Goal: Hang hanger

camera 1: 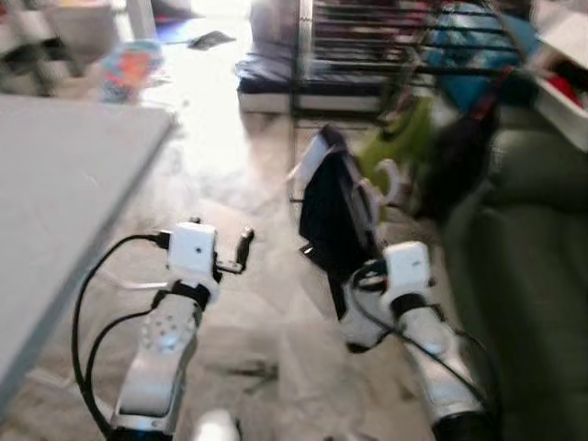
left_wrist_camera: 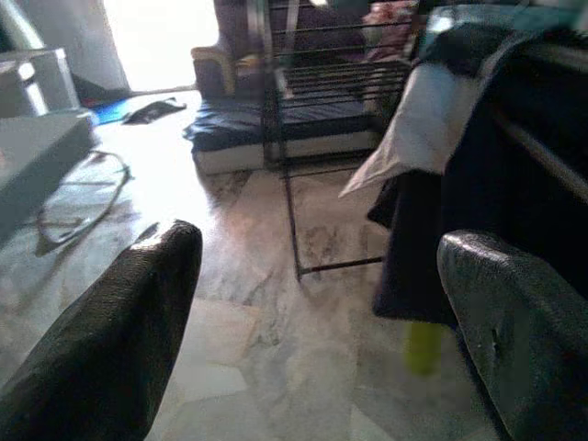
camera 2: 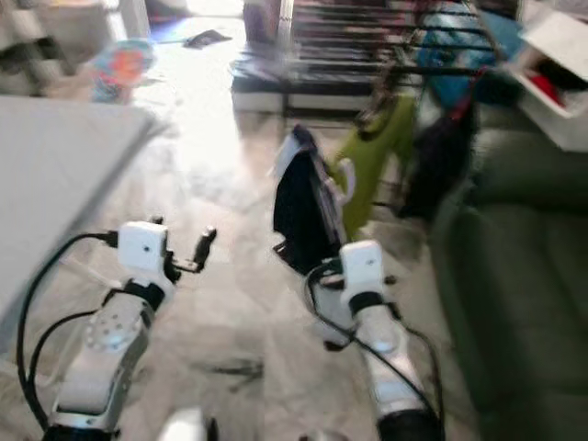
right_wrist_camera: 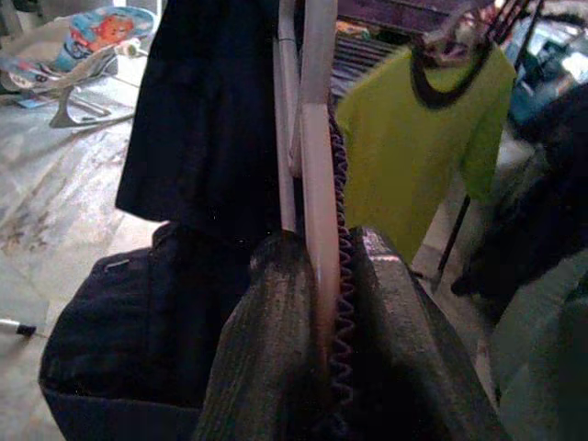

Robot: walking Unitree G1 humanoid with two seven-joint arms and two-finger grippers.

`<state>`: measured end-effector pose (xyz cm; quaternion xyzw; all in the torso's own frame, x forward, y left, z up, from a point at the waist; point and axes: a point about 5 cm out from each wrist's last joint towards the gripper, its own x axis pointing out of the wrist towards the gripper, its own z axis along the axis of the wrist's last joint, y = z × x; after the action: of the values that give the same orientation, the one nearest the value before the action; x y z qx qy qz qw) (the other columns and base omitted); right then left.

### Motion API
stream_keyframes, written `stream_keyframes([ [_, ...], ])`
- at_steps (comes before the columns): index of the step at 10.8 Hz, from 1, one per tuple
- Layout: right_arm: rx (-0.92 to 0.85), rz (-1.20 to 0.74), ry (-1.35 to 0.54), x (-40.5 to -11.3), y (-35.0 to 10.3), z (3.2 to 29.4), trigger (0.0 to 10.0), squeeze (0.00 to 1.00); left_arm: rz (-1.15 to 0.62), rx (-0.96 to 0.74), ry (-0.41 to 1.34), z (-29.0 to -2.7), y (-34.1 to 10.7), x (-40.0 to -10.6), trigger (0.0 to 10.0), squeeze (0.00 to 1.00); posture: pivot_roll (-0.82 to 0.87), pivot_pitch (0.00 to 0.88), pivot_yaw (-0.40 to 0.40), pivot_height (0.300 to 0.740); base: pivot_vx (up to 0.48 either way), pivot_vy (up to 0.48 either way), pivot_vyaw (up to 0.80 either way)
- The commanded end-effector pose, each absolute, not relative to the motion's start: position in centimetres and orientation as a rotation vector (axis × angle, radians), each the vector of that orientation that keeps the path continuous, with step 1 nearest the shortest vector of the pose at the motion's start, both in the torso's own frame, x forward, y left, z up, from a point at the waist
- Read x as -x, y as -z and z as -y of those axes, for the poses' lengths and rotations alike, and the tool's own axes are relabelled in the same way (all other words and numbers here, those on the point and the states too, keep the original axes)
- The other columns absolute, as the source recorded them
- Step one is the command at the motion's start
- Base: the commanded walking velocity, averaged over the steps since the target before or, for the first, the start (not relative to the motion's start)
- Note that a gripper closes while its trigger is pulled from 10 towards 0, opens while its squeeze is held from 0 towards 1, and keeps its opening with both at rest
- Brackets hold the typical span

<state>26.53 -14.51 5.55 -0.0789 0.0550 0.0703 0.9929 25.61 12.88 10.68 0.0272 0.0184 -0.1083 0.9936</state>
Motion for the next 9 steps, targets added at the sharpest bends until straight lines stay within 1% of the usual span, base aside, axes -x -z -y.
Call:
stream_keyframes([
  [1,0.164,-0.059,-0.128,-27.1,-6.4,14.7,10.0,0.0,-0.03,-0.044,0.25,-11.9,-10.8,-25.8,10.0,0.0,0.02,0.0,-0.003,0.74,0.0,-0.36,0.0],
  [2,0.17,-0.037,-0.162,-27.6,-6.7,14.0,10.0,0.0,-0.023,-0.044,0.255,-11.6,-10.9,-26.0,10.0,0.0,0.02,0.0,-0.002,0.74,0.0,-0.36,0.58],
  [4,0.178,-0.023,-0.18,-28.1,-7.1,14.1,10.0,0.0,-0.027,-0.047,0.245,-11.7,-10.7,-25.9,10.0,0.0,0.02,0.0,-0.013,0.74,0.0,-0.338,0.8],
  [7,0.193,-0.012,-0.221,-28.6,-7.3,14.0,10.0,0.0,-0.025,-0.048,0.199,-11.8,-10.7,-26.1,10.0,0.0,0.03,0.0,-0.031,0.74,0.0,0.0,0.8],
  [9,0.196,0.006,-0.245,-28.9,-7.7,13.7,10.0,0.0,-0.014,-0.053,0.194,-11.8,-11.1,-26.5,10.0,0.0,0.02,0.0,-0.027,0.74,0.0,0.0,0.8],
])
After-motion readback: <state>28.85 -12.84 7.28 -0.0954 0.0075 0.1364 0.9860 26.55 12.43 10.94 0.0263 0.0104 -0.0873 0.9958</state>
